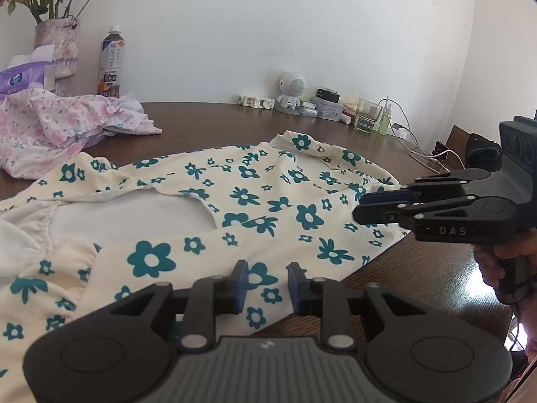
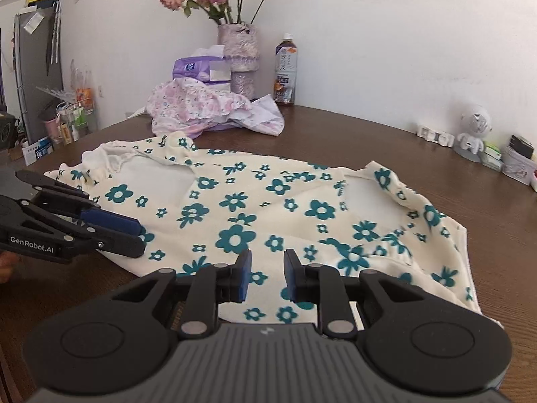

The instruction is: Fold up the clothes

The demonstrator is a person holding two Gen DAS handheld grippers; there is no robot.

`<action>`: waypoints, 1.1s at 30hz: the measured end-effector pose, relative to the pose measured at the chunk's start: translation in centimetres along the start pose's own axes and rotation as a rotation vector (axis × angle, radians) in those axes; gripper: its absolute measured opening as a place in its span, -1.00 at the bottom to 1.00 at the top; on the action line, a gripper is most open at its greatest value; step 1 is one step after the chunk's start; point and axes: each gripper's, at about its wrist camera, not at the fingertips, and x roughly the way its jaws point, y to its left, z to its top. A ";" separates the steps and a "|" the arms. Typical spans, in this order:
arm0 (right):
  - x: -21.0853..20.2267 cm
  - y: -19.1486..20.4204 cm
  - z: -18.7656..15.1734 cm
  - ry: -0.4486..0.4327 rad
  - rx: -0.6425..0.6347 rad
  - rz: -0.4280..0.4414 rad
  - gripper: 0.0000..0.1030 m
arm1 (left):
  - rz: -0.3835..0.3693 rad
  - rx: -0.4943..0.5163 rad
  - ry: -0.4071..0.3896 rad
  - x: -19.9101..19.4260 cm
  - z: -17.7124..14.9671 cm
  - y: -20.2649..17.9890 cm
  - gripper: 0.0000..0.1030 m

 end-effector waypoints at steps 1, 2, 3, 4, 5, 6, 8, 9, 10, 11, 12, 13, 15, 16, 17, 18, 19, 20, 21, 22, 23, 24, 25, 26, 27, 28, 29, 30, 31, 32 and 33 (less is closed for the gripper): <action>0.6 0.2 0.1 0.014 -0.005 0.002 -0.63 | -0.002 -0.001 0.000 0.0 0.0 0.0 -0.53; 1.1 0.3 0.1 0.027 -0.009 -0.003 -0.68 | -0.004 -0.004 0.000 0.0 0.0 0.1 -0.53; 1.5 0.5 0.1 0.040 -0.013 -0.008 -0.78 | -0.006 -0.006 0.000 0.0 0.0 0.1 -0.53; 1.8 0.4 0.0 0.046 -0.012 -0.016 -0.83 | -0.008 -0.008 0.000 0.0 0.0 0.2 -0.53; 2.0 0.4 -0.1 0.052 -0.011 -0.022 -0.89 | -0.009 -0.009 0.000 0.0 0.0 0.2 -0.53; 1.9 0.3 -0.2 0.051 -0.007 -0.023 -0.98 | -0.011 -0.010 0.000 0.0 0.0 0.2 -0.53; 1.8 0.1 -0.3 0.050 0.001 -0.026 -1.00 | -0.015 -0.014 0.000 0.0 0.0 0.3 -0.53; 1.7 0.0 -0.3 0.049 0.005 -0.027 -1.00 | -0.016 -0.014 0.000 0.0 0.0 0.3 -0.53; 1.6 -0.1 -0.3 0.047 0.011 -0.029 -1.00 | -0.016 -0.015 0.000 0.0 0.1 0.3 -0.53; 1.3 -0.3 -0.3 0.036 0.022 -0.034 -1.00 | -0.017 -0.016 0.000 0.0 0.1 0.3 -0.53; 1.1 -0.6 -0.2 0.026 0.033 -0.040 -1.00 | -0.017 -0.017 -0.001 0.0 0.1 0.3 -0.53; 0.8 -0.8 -0.2 0.015 0.044 -0.045 -1.00 | -0.016 -0.016 -0.001 0.0 0.1 0.3 -0.53; 0.3 -1.4 -0.1 -0.003 0.064 -0.058 -1.00 | -0.015 -0.014 -0.001 0.0 0.0 0.3 -0.53; 0.1 -1.6 -0.1 -0.008 0.072 -0.058 -1.00 | -0.014 -0.014 -0.001 0.0 0.0 0.3 -0.53; 0.0 -1.6 -0.1 -0.010 0.074 -0.045 -1.00 | -0.014 -0.013 -0.001 0.0 0.0 0.2 -0.53; -0.1 -1.6 -0.1 -0.010 0.074 -0.028 -1.00 | -0.013 -0.013 -0.001 0.0 0.0 0.2 -0.53; 0.1 -1.3 -0.1 0.001 0.063 0.001 -1.00 | -0.012 -0.012 -0.001 0.0 0.0 0.2 -0.53; 0.4 -0.9 -0.1 0.012 0.048 0.016 -1.00 | -0.012 -0.011 -0.001 0.0 0.0 0.2 -0.53; 0.7 -0.6 -0.1 0.022 0.036 0.015 -0.99 | -0.012 -0.011 -0.001 0.0 0.0 0.2 -0.52; 1.1 -0.2 -0.1 0.031 0.024 0.014 -0.99 | -0.012 -0.012 -0.001 0.0 0.0 0.2 -0.52; 1.4 0.1 -0.1 0.040 0.013 0.012 -0.99 | -0.013 -0.012 -0.001 -0.1 0.0 0.2 -0.52; 1.7 0.2 -0.1 0.046 0.012 0.008 -0.99 | -0.014 -0.013 -0.001 -0.1 0.0 0.2 -0.52; 1.9 0.2 -0.1 0.051 0.009 0.004 -0.99 | -0.015 -0.014 -0.001 -0.1 0.0 0.2 -0.52; 2.1 0.2 0.0 0.055 0.005 -0.001 -0.99 | -0.017 -0.015 -0.001 -0.2 -0.1 0.3 -0.52; 2.1 0.3 -0.1 0.057 -0.004 -0.007 -0.98 | -0.019 -0.016 -0.001 -0.2 -0.1 0.3 -0.52; 2.1 0.4 -0.1 0.059 -0.012 -0.013 -0.97 | -0.020 -0.017 -0.001 -0.2 -0.1 0.3 -0.52; 2.1 0.4 -0.1 0.060 -0.015 -0.014 -0.97 | -0.021 -0.019 -0.001 -0.2 -0.1 0.4 -0.52; 2.1 0.5 -0.1 0.061 -0.018 -0.014 -0.96 | -0.022 -0.019 -0.001 -0.2 -0.1 0.4 -0.51; 2.1 0.5 -0.1 0.062 -0.018 -0.014 -0.96 | -0.024 -0.019 -0.001 -0.2 -0.1 0.4 -0.49; 2.1 0.4 -0.2 0.062 -0.017 -0.014 -0.94 | -0.027 -0.018 -0.001 -0.2 -0.1 0.3 -0.45; 2.1 0.5 -0.2 0.062 -0.019 -0.014 -0.93 | -0.032 -0.016 -0.001 -0.2 -0.1 0.3 -0.44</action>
